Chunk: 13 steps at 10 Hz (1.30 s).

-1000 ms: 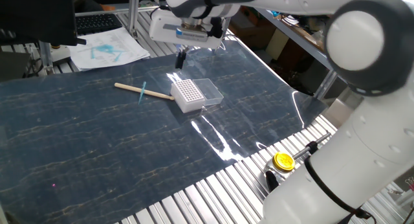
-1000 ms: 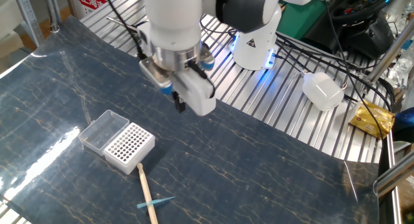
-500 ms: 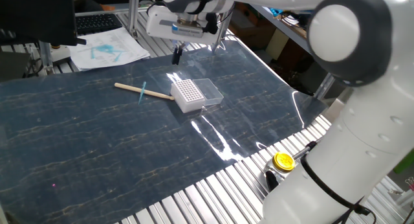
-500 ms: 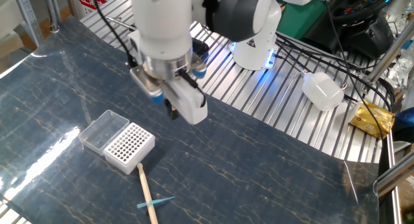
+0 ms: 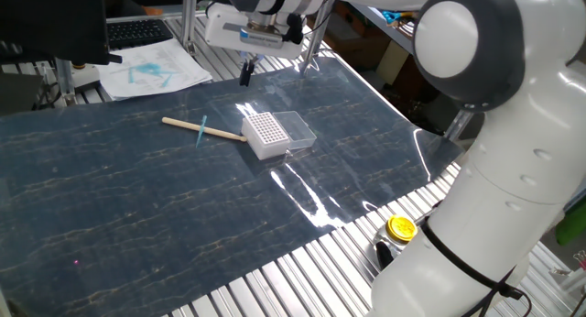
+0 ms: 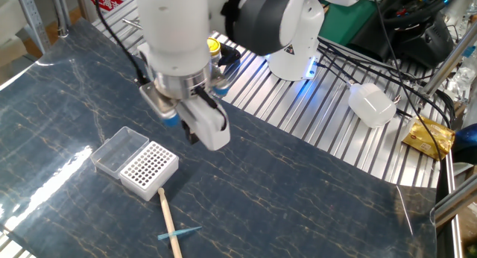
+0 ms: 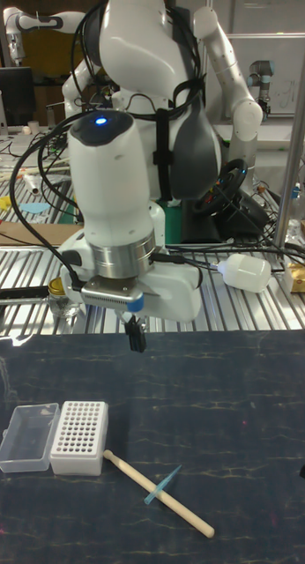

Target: Insert a medium pipette tip into the holder for medium pipette tips

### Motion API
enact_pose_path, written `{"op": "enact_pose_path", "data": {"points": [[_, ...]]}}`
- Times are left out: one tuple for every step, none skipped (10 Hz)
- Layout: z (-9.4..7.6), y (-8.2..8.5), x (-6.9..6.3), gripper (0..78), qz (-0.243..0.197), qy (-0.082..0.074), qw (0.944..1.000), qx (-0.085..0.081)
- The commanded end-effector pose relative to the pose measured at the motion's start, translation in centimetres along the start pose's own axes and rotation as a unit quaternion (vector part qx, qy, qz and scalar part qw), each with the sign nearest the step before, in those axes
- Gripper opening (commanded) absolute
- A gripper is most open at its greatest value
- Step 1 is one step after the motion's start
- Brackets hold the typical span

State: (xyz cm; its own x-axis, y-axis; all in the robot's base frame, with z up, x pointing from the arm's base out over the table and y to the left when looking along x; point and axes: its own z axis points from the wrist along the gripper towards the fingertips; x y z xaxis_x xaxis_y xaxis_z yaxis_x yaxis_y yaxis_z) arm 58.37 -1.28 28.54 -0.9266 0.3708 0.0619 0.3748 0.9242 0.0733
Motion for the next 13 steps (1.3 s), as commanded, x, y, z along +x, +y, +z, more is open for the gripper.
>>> {"op": "enact_pose_path", "data": {"points": [[-0.11,-0.04,-0.26,0.0,0.008,-0.001,1.0000,-0.002],[-0.11,-0.04,-0.26,0.0,0.009,-0.002,1.0000,-0.002],[-0.11,-0.04,-0.26,0.0,0.010,-0.002,0.9999,-0.003],[-0.11,-0.04,-0.26,0.0,0.012,0.000,0.9999,-0.007],[-0.11,-0.04,-0.26,0.0,0.011,0.000,0.9999,-0.009],[-0.11,-0.04,-0.26,0.0,0.020,0.005,0.9996,-0.020],[-0.11,-0.04,-0.26,0.0,0.020,0.007,0.9995,-0.025],[-0.11,-0.04,-0.26,0.0,0.027,0.011,0.9993,-0.025],[-0.11,-0.04,-0.26,0.0,0.030,0.014,0.9991,-0.025],[-0.11,-0.04,-0.26,0.0,0.040,0.020,0.9986,-0.031],[-0.11,-0.04,-0.26,0.0,0.041,0.021,0.9985,-0.030],[-0.11,-0.04,-0.26,0.0,0.046,0.021,0.9982,-0.031],[-0.11,-0.04,-0.26,0.0,0.059,0.020,0.9976,-0.031]]}}
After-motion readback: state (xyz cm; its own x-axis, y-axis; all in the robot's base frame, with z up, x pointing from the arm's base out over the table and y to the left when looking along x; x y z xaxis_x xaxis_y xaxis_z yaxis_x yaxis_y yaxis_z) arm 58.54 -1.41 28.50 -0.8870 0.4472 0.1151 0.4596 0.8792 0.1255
